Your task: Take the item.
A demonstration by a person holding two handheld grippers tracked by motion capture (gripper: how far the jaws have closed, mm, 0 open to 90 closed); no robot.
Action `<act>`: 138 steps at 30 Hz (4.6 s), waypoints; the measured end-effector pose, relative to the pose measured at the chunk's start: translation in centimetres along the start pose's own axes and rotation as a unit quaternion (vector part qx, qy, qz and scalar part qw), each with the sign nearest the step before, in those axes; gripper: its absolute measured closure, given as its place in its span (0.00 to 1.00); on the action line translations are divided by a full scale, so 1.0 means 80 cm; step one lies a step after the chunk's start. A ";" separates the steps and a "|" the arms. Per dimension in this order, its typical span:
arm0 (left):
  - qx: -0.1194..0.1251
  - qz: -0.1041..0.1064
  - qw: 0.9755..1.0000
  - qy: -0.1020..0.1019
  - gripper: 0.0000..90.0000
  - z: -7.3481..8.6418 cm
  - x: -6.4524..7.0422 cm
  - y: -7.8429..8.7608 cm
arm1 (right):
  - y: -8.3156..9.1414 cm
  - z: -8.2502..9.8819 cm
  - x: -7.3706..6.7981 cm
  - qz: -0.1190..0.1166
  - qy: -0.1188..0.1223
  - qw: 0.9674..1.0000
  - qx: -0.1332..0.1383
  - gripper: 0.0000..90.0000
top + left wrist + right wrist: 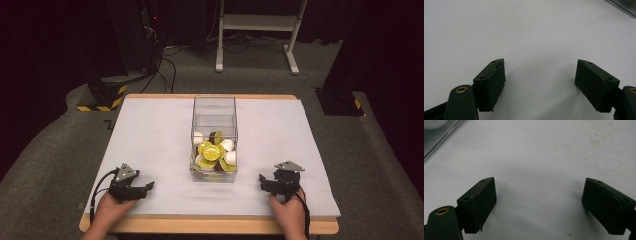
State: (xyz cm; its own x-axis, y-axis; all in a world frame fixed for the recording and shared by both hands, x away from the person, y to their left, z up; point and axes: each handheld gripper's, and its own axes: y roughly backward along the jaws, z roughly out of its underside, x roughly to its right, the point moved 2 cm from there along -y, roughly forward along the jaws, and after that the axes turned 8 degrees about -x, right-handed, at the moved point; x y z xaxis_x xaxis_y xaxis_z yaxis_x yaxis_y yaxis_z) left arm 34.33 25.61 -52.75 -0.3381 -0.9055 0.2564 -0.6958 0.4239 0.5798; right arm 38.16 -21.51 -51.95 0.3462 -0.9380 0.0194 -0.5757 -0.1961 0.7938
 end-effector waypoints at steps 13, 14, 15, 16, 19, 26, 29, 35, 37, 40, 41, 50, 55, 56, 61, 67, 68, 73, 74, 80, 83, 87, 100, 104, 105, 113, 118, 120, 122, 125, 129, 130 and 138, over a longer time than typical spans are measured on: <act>0.000 0.000 1.000 0.001 0.27 0.000 0.000 0.000 | 0.000 0.000 0.000 -0.001 -0.001 1.000 -0.001 0.14; 0.000 -0.001 1.000 -0.001 0.27 0.000 0.000 0.000 | 0.000 0.000 0.000 -0.002 -0.002 1.000 -0.001 0.14; 0.000 -0.001 1.000 -0.001 0.27 0.000 0.000 0.000 | 0.000 0.000 0.000 -0.002 -0.002 1.000 -0.001 0.14; 0.001 -0.004 1.000 0.002 0.27 0.000 0.001 0.000 | 0.000 0.000 0.000 -0.002 -0.002 1.000 -0.001 0.14; 0.001 -0.010 1.000 -0.002 0.27 0.000 0.002 -0.001 | 0.000 0.000 0.000 -0.001 -0.001 1.000 -0.001 0.14; 0.008 -0.025 1.000 0.011 0.24 0.001 0.004 -0.002 | 0.000 0.000 0.000 0.001 0.002 1.000 0.000 0.14; -0.002 -0.024 1.000 0.005 0.22 0.000 0.003 -0.001 | 0.000 0.000 0.000 0.001 0.000 1.000 0.000 0.14; -0.009 0.003 1.000 0.008 0.19 -0.001 0.009 0.001 | 0.000 0.000 0.000 0.001 0.001 1.000 0.000 0.14; -0.012 0.010 1.000 0.001 0.18 -0.002 0.012 0.003 | 0.000 0.000 0.000 0.001 0.002 1.000 0.000 0.14; -0.003 0.024 1.000 0.005 0.18 -0.004 0.021 0.003 | 0.000 0.000 0.000 0.000 0.000 1.000 0.000 0.14; -0.003 0.024 1.000 0.005 0.18 -0.004 0.021 0.003 | 0.000 0.000 0.000 0.000 0.000 1.000 0.000 0.14; 0.016 0.062 0.998 0.007 0.19 -0.008 0.036 0.009 | 0.000 0.000 0.000 0.001 0.002 1.000 0.000 0.14; 0.022 0.081 0.996 0.000 0.20 -0.010 0.044 0.014 | 0.000 0.000 0.000 0.001 0.001 1.000 -0.001 0.14; 0.026 0.084 0.996 -0.004 0.20 -0.011 0.047 0.014 | 0.000 0.000 0.000 0.001 0.001 1.000 -0.001 0.14; 0.028 0.095 0.995 0.006 0.20 -0.013 0.053 0.014 | 0.000 0.000 0.000 0.001 0.001 1.000 -0.001 0.14; 0.036 0.102 0.994 0.012 0.21 -0.018 0.056 0.016 | 0.000 0.000 0.000 0.001 0.001 1.000 -0.001 0.14; 0.039 0.104 0.994 0.012 0.21 -0.019 0.057 0.016 | 0.000 0.000 0.000 0.001 0.001 1.000 -0.001 0.14; 0.037 0.106 0.994 0.005 0.21 -0.020 0.060 0.015 | 0.000 0.000 0.000 0.001 0.002 1.000 -0.001 0.14; 0.042 0.106 0.993 0.009 0.21 -0.021 0.061 0.014 | 0.000 0.000 0.000 0.001 0.002 1.000 -0.001 0.14; 0.044 0.109 0.993 -0.001 0.21 -0.024 0.069 0.012 | 0.000 0.000 0.000 -0.001 -0.001 1.000 -0.001 0.14; 0.042 0.107 0.993 -0.003 0.21 -0.025 0.073 0.009 | 0.000 0.000 0.000 -0.002 -0.002 1.000 -0.002 0.14; 0.045 0.108 0.993 -0.004 0.21 -0.027 0.078 0.008 | 0.000 -0.001 0.000 -0.001 0.001 1.000 -0.002 0.14; 0.060 0.124 0.990 0.000 0.21 -0.035 0.090 0.010 | 0.000 0.000 0.000 0.000 0.001 1.000 0.000 0.14; 0.062 0.128 0.990 0.000 0.21 -0.037 0.093 0.010 | 0.000 0.000 0.000 0.000 0.000 1.000 -0.001 0.14; 0.062 0.128 0.990 0.000 0.21 -0.037 0.093 0.010 | 0.000 0.000 0.000 0.000 0.000 1.000 -0.001 0.14; 0.073 0.142 0.987 0.000 0.22 -0.044 0.102 0.012 | 0.000 0.000 0.000 0.000 0.000 1.000 -0.001 0.14; 0.076 0.153 0.985 -0.003 0.22 -0.054 0.110 0.012 | 0.000 0.000 0.000 0.000 0.001 1.000 0.000 0.14; 0.080 0.157 0.984 -0.007 0.22 -0.062 0.114 0.014 | 0.000 0.000 0.000 0.001 0.002 1.000 0.001 0.14; 0.081 0.160 0.984 -0.010 0.22 -0.066 0.117 0.014 | 0.000 0.000 0.000 0.001 0.001 1.000 0.001 0.14; 0.080 0.162 0.983 -0.015 0.22 -0.069 0.121 0.013 | 0.000 0.000 0.000 0.001 0.001 1.000 0.000 0.14; 0.082 0.168 0.982 -0.018 0.22 -0.073 0.127 0.012 | 0.001 0.000 0.001 -0.002 -0.005 1.000 0.001 0.16; 0.085 0.169 0.982 -0.012 0.22 -0.074 0.129 0.012 | 0.001 0.000 0.002 -0.001 -0.010 1.000 0.003 0.18; 0.090 0.176 0.980 -0.017 0.23 -0.085 0.138 0.009 | 0.001 0.000 0.002 0.001 -0.007 1.000 0.003 0.18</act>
State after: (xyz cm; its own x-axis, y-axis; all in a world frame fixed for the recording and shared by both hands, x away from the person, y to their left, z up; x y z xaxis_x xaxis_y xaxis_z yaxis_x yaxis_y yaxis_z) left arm 34.40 15.78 -44.28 -0.5952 -0.7032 0.3888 -0.6321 0.7085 0.3138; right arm 38.17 -21.69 -51.87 0.3346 -0.9423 0.0119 -0.5809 -0.1963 0.7899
